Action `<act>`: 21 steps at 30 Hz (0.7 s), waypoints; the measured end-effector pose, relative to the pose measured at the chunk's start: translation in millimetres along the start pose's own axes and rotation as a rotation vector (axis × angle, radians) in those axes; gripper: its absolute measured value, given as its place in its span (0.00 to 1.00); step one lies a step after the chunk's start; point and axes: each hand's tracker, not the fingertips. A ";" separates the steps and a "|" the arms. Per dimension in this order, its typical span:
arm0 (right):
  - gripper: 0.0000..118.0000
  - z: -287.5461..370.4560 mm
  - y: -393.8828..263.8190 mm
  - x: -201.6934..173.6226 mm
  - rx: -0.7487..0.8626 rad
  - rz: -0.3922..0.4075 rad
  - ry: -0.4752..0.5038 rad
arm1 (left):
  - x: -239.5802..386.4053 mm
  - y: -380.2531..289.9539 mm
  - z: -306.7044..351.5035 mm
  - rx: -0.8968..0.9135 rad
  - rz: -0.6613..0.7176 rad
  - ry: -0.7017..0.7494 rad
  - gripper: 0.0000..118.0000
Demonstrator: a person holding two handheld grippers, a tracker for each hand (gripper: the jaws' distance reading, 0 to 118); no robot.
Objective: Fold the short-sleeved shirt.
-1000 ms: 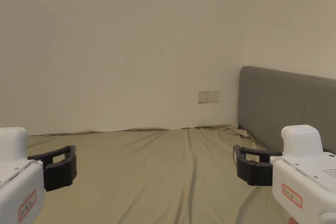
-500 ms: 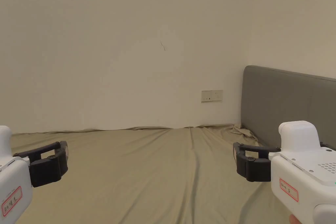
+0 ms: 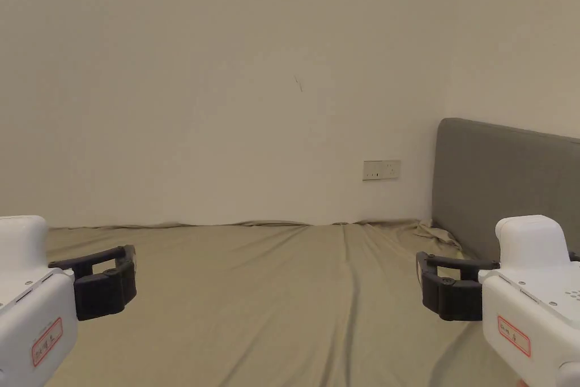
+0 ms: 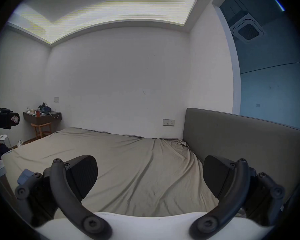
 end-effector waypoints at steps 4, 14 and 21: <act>1.00 -1.2 -2.5 0.5 -0.013 -0.013 0.006 | 0.0 -0.1 -0.8 -0.008 -0.011 0.001 0.98; 1.00 -2.8 -3.6 -0.2 -0.019 -0.008 0.006 | -6.4 -2.1 -3.5 -0.015 0.012 -0.013 0.98; 1.00 -2.4 -4.3 -0.5 -0.019 -0.020 0.015 | -7.4 -2.1 -5.3 -0.023 0.008 -0.015 0.98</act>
